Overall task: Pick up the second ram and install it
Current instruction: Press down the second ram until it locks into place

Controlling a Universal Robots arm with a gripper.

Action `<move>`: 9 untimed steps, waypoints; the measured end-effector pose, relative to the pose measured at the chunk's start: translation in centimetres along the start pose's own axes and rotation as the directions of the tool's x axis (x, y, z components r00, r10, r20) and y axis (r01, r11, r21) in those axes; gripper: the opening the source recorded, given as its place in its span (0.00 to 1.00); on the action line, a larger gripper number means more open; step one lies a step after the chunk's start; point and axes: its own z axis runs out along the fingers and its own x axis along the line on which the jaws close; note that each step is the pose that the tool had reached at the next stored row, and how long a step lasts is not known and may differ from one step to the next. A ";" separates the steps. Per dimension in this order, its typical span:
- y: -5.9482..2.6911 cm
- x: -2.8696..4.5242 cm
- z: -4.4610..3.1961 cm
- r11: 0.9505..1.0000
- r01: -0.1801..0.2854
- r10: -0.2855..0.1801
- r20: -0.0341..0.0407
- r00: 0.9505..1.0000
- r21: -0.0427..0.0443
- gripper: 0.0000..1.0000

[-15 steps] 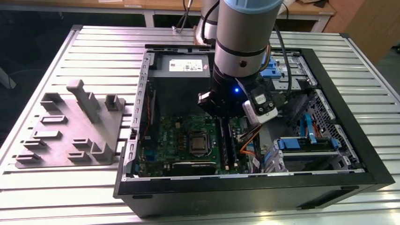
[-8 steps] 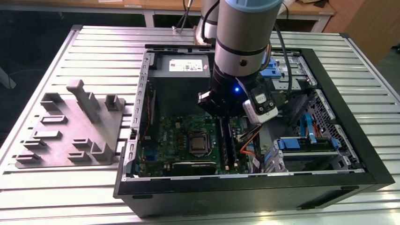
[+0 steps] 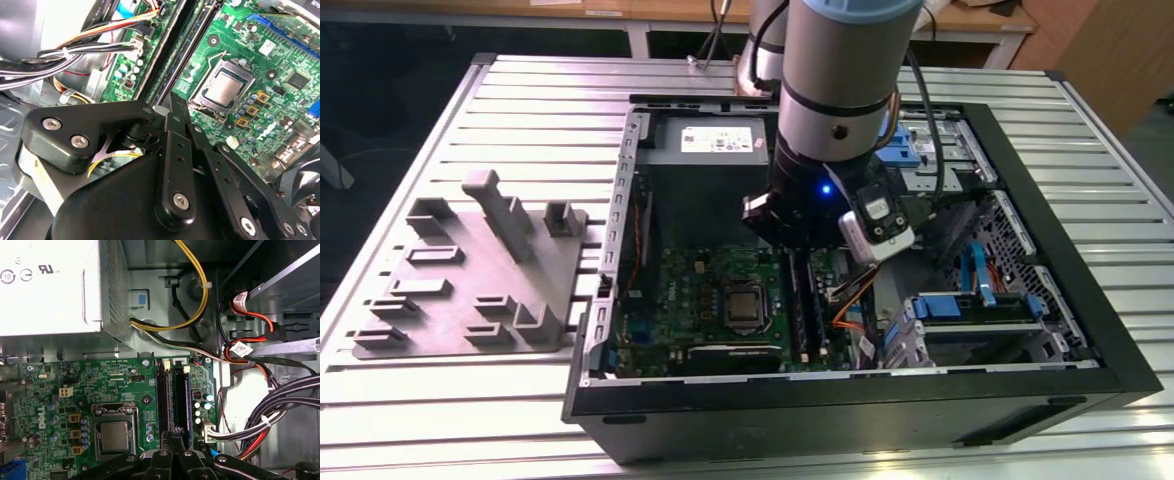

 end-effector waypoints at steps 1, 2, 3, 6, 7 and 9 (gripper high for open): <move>0.00 0.00 -0.02 1.000 0.000 0.000 0.000 1.000 0.000 0.10; 0.00 0.00 -0.04 1.000 0.000 0.000 0.000 1.000 0.000 0.10; 0.00 0.00 -0.06 1.000 0.000 0.000 0.000 1.000 0.000 0.10; 0.00 0.00 -0.12 1.000 0.000 0.000 0.000 1.000 0.000 0.10; 0.00 0.00 -0.14 1.000 0.000 0.000 0.000 1.000 0.000 0.10; 0.00 -0.01 -0.18 1.000 0.000 0.000 0.000 1.000 0.000 0.10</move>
